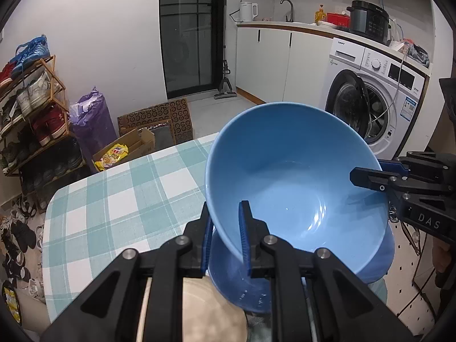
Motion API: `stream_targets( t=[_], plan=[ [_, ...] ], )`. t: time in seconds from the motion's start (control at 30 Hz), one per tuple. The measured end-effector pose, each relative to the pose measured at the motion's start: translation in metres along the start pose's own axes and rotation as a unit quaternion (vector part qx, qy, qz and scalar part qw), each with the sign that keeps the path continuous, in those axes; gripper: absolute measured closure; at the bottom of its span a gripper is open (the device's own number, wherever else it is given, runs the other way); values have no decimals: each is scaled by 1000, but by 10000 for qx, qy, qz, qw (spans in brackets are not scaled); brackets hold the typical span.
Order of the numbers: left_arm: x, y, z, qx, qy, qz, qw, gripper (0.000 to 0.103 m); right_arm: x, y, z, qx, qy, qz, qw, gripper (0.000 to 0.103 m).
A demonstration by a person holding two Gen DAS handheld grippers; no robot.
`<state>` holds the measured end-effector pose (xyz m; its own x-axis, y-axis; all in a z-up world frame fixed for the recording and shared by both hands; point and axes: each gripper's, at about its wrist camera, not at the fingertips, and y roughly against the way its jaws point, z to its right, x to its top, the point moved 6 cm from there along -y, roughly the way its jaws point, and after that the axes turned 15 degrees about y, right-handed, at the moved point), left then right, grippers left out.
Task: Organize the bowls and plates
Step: 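Lift and carry the light blue bowl with both tools toward another blue bowl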
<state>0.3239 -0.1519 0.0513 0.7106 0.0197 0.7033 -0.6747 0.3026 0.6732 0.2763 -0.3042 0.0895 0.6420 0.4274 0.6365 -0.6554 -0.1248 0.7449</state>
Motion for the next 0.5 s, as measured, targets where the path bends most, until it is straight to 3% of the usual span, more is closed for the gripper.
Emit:
stream_targets(
  t=[0.5],
  plan=[
    [-27,-6,-14,137,67,-192,9997,87,-18,-18,-24,184,54,-192,9996,84]
  ],
)
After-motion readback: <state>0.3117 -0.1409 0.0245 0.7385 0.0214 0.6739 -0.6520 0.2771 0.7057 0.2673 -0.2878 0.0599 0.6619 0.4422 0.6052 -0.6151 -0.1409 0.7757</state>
